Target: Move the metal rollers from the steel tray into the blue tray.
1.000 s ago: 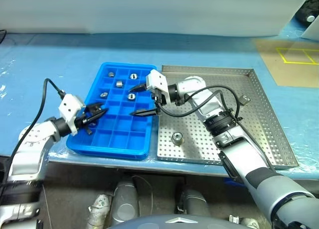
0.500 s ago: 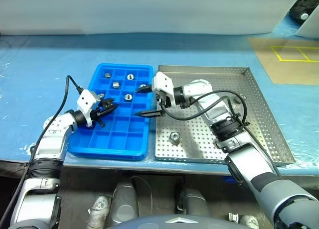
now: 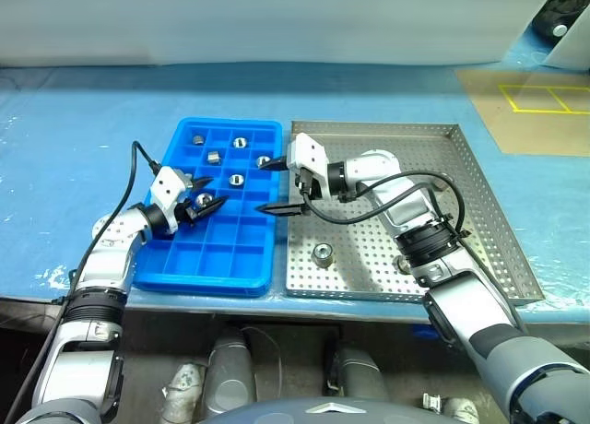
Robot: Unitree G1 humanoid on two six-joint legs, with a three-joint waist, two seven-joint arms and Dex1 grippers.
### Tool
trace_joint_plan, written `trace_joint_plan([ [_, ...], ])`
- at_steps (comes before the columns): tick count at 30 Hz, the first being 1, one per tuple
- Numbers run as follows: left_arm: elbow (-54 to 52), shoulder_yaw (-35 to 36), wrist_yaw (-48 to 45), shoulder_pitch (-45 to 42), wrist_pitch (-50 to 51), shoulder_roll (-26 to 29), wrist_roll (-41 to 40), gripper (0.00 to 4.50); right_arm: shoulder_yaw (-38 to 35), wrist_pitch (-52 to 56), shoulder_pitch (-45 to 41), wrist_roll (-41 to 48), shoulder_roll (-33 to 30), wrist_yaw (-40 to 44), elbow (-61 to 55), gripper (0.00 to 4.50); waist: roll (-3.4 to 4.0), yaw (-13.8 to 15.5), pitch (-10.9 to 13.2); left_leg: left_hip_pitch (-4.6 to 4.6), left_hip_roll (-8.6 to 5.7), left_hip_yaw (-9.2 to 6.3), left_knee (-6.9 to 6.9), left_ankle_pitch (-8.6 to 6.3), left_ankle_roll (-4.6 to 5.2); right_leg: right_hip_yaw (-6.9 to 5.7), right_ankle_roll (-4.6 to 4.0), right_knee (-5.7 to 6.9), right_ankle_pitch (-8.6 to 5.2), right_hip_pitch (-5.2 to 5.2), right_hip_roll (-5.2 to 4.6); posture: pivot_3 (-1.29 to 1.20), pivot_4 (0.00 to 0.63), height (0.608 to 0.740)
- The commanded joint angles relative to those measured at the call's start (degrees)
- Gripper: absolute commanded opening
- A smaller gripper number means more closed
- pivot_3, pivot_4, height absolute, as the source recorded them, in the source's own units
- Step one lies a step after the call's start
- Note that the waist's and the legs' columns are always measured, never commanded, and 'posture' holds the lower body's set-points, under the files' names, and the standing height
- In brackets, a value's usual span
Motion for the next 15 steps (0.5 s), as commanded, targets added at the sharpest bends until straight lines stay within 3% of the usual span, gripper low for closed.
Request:
trace_joint_plan([
  [1,-3.5,1.1,0.7,-2.3,0.0,-0.4,-2.1,2.89,-1.3,0.2,0.2,0.5,-0.6,-0.1,-3.2,4.46,0.0,0.0,0.0,0.0,0.0,0.0,0.03,0.0,0.0,0.0,0.0,0.0,0.0,0.01,0.0,0.03,0.15,0.74],
  [8,-4.0,-1.2,-2.6,-10.0,1.7,-3.1,-4.1,2.89,-3.0,2.7,1.8,0.7,-3.6,-1.6,-7.0,4.46,0.0,0.1,0.0,-0.06,0.0,0.0,0.12,0.01,-0.01,-0.02,0.0,-0.02,0.0,0.04,-0.01,-0.09,0.15,0.74],
  [15,9.5,-4.9,-8.0,-21.5,-1.6,-9.7,-2.5,2.89,-7.2,9.0,7.6,1.2,-9.0,-6.5,-16.4,4.46,-0.02,-2.0,0.0,0.03,-0.06,0.05,0.42,0.0,0.01,0.22,0.04,-0.02,0.02,0.19,-0.01,-0.28,0.15,0.74],
])
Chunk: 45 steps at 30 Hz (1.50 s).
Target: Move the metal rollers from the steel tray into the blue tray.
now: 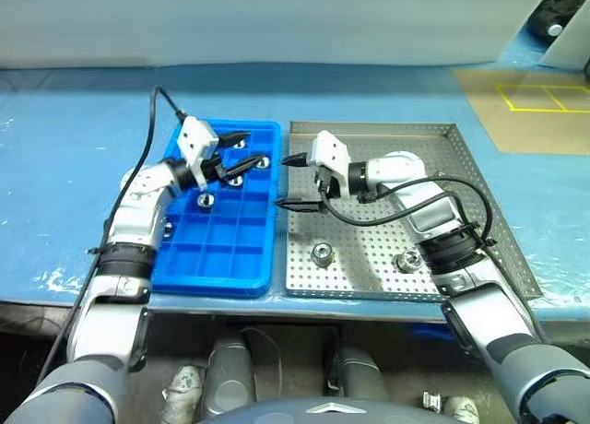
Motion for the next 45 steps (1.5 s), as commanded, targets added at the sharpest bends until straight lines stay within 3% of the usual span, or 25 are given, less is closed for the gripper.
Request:
trace_joint_plan([
  [1,8.2,-2.4,-2.8,-5.4,-4.5,-3.4,1.5,2.89,-4.3,3.7,3.1,1.3,-2.5,-2.9,-7.8,4.46,-0.01,-0.7,0.0,0.0,0.0,0.0,-0.01,0.0,0.0,0.01,0.0,-0.01,0.0,0.02,0.01,-0.3,0.15,0.74],
  [8,28.6,-5.3,-5.8,-16.7,-14.0,-12.5,6.4,2.89,-11.0,13.6,12.2,2.9,-8.8,-8.6,-21.9,4.46,-0.03,-3.3,0.0,0.0,-0.09,0.09,0.1,-0.13,0.25,0.25,0.11,-0.15,0.06,0.04,0.01,-0.53,0.15,0.74],
  [14,41.9,-5.6,-1.4,-25.2,-16.1,-21.4,10.7,2.89,-18.1,23.1,22.3,4.8,-12.4,-14.7,-35.3,4.46,-0.02,-6.0,0.0,0.13,-0.12,0.18,0.22,-0.39,0.68,0.4,0.15,-0.31,0.09,0.25,0.01,-0.68,0.15,0.74],
  [30,48.5,-7.2,14.8,-25.0,-13.5,-29.2,22.3,2.89,-28.9,38.1,36.0,11.0,-12.3,-26.1,-55.0,4.46,0.02,-15.1,0.0,0.04,-0.65,0.38,0.76,-1.04,1.73,0.71,0.54,-1.18,0.24,0.68,-0.25,-0.84,0.15,0.74],
  [34,47.2,-5.8,6.9,-24.3,-16.4,-29.0,20.5,2.89,-30.2,39.2,37.7,12.3,-12.6,-27.4,-56.0,4.46,0.02,-16.8,0.0,-0.09,-0.93,0.37,0.89,-1.19,1.98,0.58,0.6,-1.3,0.2,0.68,-0.48,-0.83,0.15,0.74],
  [37,44.4,-2.7,-5.5,-22.7,-17.0,-27.7,15.3,2.89,-30.9,40.2,38.8,13.7,-12.4,-28.1,-57.3,4.46,0.02,-17.7,0.0,-0.15,-1.24,0.37,0.92,-1.28,2.13,0.58,0.71,-1.37,0.14,0.68,-0.79,-0.81,0.15,0.74],
  [42,33.1,0.0,-25.5,-17.2,-8.5,-21.5,6.7,2.89,-30.3,40.7,40.2,16.0,-13.1,-27.8,-57.6,4.46,0.02,-19.2,0.0,-0.15,-1.57,0.33,0.9,-1.39,2.31,0.58,0.72,-1.37,0.14,0.68,-1.09,-0.75,0.15,0.74],
  [45,23.1,-0.3,-28.5,-12.9,-1.7,-17.3,3.6,2.89,-29.5,40.6,39.9,16.9,-13.4,-27.7,-56.6,4.46,0.03,-19.3,0.0,-0.14,-1.61,0.26,0.9,-1.39,2.31,0.55,0.72,-1.32,0.14,0.69,-1.11,-0.71,0.15,0.74],
])
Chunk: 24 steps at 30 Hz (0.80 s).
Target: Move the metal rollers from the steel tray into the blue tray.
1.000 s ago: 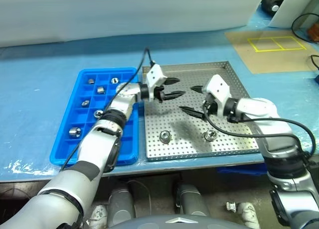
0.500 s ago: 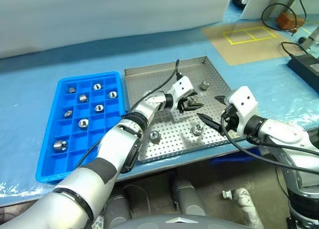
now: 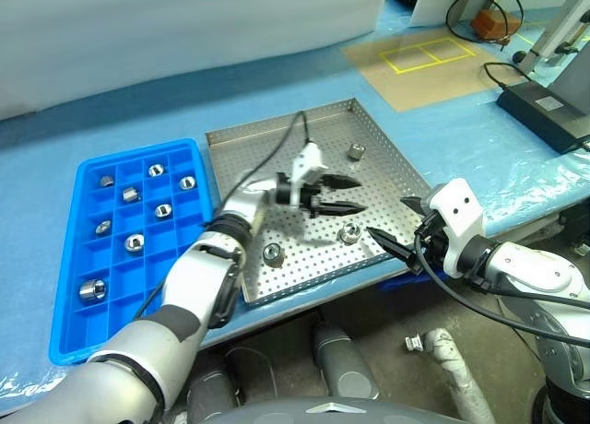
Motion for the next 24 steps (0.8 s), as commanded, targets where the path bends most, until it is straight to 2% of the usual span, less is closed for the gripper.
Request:
trace_joint_plan([
  [1,-12.4,0.0,-3.6,4.2,6.5,3.8,-4.1,2.89,-0.4,-0.1,-0.5,1.9,-0.5,-0.2,-1.0,4.46,0.01,0.0,0.0,-0.01,0.0,-0.01,-0.01,0.0,0.0,-0.01,0.0,0.0,0.0,0.0,0.0,-0.7,0.15,0.74],
  [7,-27.8,-5.4,-5.3,15.8,7.1,11.9,-2.3,2.89,3.3,0.3,0.1,3.8,-0.3,-0.2,-0.5,4.46,0.02,0.6,0.0,0.01,0.01,-0.04,-0.09,-0.03,0.04,-0.09,0.01,-0.1,-0.01,0.09,-0.04,-0.63,0.15,0.74],
  [10,-34.4,-8.1,-5.3,20.4,8.8,13.5,-3.1,2.89,4.1,0.3,-0.5,4.3,-0.6,-0.2,0.7,4.46,0.04,1.0,0.0,0.01,0.08,-0.06,-0.15,-0.03,0.03,-0.21,0.03,-0.09,-0.02,0.1,-0.03,-0.62,0.15,0.74],
  [12,-36.6,-10.4,-6.0,22.6,6.3,14.7,-1.8,2.89,4.2,0.4,-0.6,4.6,-0.8,-0.4,1.0,4.46,0.03,1.5,0.0,0.0,0.07,-0.07,-0.14,-0.03,0.03,-0.25,0.03,-0.09,-0.02,0.15,-0.06,-0.62,0.15,0.74],
  [16,-36.5,-13.3,-4.8,24.6,2.7,15.5,-0.4,2.89,3.4,1.4,-0.1,5.8,-1.0,-0.6,-0.1,4.46,0.04,2.2,0.0,0.13,0.0,-0.07,-0.13,-0.03,0.02,-0.22,0.08,-0.1,-0.05,0.29,-0.14,-0.64,0.15,0.74],
  [20,-31.1,-15.0,-3.6,23.4,-3.2,15.5,1.7,2.89,2.8,2.4,0.7,6.5,-1.7,-1.3,-1.2,4.46,0.14,2.2,0.0,0.22,0.0,-0.07,-0.13,-0.03,0.0,-0.18,0.43,-0.09,-0.26,0.33,-0.12,-0.66,0.15,0.74],
  [24,-28.9,-13.7,-3.1,20.7,-3.3,16.8,0.7,2.89,2.1,2.8,1.2,7.3,-1.9,-2.0,-1.7,4.46,0.2,2.2,-0.1,0.26,-0.04,-0.07,-0.14,-0.03,0.0,-0.12,0.49,-0.05,-0.3,0.33,-0.11,-0.67,0.15,0.74],
])
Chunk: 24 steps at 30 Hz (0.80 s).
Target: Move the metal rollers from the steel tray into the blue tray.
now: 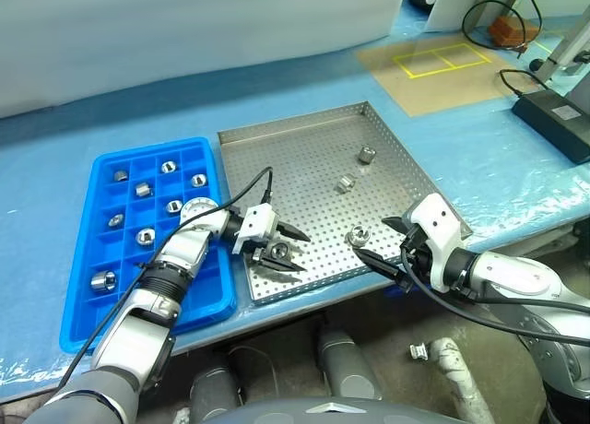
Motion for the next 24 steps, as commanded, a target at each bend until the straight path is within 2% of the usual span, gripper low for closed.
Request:
trace_joint_plan([
  [1,2.6,0.6,0.6,-2.1,-0.5,2.2,0.1,2.89,-1.9,0.0,0.2,1.0,-0.7,-0.9,-2.3,4.46,0.0,-0.1,0.0,0.0,-0.01,0.0,0.0,0.0,0.0,0.01,0.0,0.0,0.0,-0.01,0.0,-0.66,0.15,0.74],
  [4,4.6,-1.8,0.7,-3.3,-4.3,6.1,4.6,2.89,-0.4,-1.1,-0.7,0.4,0.0,-1.9,-0.9,4.46,-0.02,-0.3,0.0,-0.01,-0.03,-0.01,0.0,0.02,-0.03,0.16,0.02,0.06,-0.01,-0.14,0.08,-0.65,0.15,0.74],
  [7,5.8,-3.1,0.8,-5.1,-7.2,7.3,6.1,2.89,1.3,-2.3,-1.8,-0.1,0.7,-2.8,0.4,4.46,0.0,-0.4,0.0,0.05,-0.01,-0.04,-0.01,0.04,-0.07,0.15,0.03,0.14,-0.01,-0.16,0.11,-0.64,0.15,0.74],
  [17,4.9,-5.7,-2.0,-7.7,-9.3,5.7,5.1,2.89,3.7,-5.2,-3.5,-1.1,0.7,-4.4,3.3,4.46,-0.01,0.2,0.0,-0.04,-0.03,-0.04,-0.06,0.04,-0.07,0.13,-0.31,0.14,0.19,-0.21,0.08,-0.64,0.15,0.74],
  [24,8.0,-8.3,-2.2,-8.7,-9.5,4.0,7.3,2.89,4.3,-6.4,-1.4,-2.0,0.4,-5.5,2.3,4.46,-0.01,0.1,0.0,-0.02,-0.05,-0.03,-0.04,0.04,-0.07,0.14,-0.31,0.15,0.19,-0.18,0.08,-0.67,0.15,0.74],
])
